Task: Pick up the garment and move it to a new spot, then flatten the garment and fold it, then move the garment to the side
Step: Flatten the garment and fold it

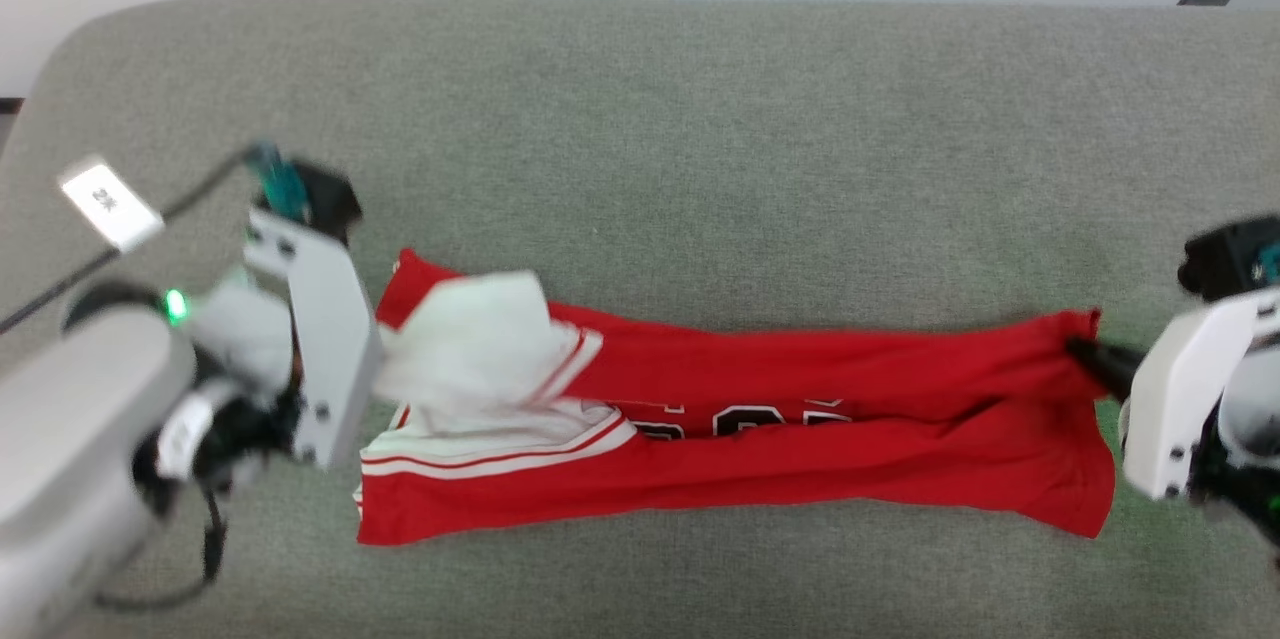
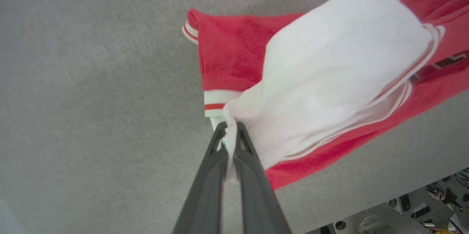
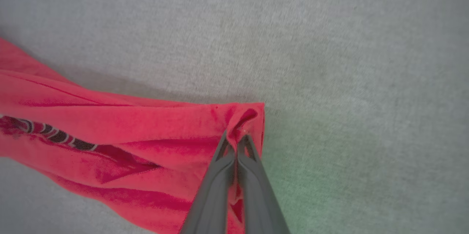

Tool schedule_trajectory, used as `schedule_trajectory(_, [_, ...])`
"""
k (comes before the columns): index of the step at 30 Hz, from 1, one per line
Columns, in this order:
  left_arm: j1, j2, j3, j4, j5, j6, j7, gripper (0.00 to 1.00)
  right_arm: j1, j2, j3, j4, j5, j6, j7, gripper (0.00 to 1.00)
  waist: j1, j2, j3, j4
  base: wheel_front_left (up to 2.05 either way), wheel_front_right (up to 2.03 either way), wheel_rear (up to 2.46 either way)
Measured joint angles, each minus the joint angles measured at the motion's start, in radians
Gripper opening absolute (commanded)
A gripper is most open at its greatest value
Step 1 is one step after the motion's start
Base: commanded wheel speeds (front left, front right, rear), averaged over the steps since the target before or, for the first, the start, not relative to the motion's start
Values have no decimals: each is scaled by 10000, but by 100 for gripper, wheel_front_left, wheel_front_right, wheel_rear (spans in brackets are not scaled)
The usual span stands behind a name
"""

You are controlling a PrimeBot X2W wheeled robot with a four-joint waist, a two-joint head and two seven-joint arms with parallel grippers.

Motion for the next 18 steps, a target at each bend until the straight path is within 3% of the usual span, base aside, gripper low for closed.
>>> schedule_trajectory(3, [648,140,-119,-445,-194,290,-109,0,547,280,-261,-207,-153,0,219,0,0,0,19,16,0,0,0])
schedule_trajectory(8, [1147,-146,-257,8,-339,268,-483,0,776,723,-332,10,-343,0,447,0,0,1,68,-55,0,0,0])
schedule_trajectory(9, [1216,-245,-268,221,-401,209,-508,16,771,790,-316,84,-403,0,414,8,0,0,72,-69,0,0,0])
schedule_trajectory(10, [1253,-351,-305,414,-395,105,-602,25,733,859,-303,174,-491,0,343,41,0,0,75,-83,0,0,0])
schedule_trajectory(11, [1265,-454,-270,629,-407,65,-713,35,680,920,-267,261,-495,0,339,87,0,0,78,-98,0,0,0])
schedule_trajectory(12, [1265,-543,-226,790,-468,8,-811,50,628,968,-224,324,-489,0,332,100,0,0,78,-111,0,0,0])
schedule_trajectory(13, [1263,-606,-203,953,-483,-59,-899,96,561,1047,-217,376,-416,0,307,100,0,0,69,-119,0,0,0])
schedule_trajectory(14, [1261,-635,-201,1045,-470,-81,-976,100,519,1080,-184,376,-301,0,343,100,0,0,54,-124,0,0,0])
schedule_trajectory(18, [1262,-604,-88,1220,-477,-153,-1189,100,512,955,-150,207,-8,0,690,100,0,0,-75,-124,0,0,0])
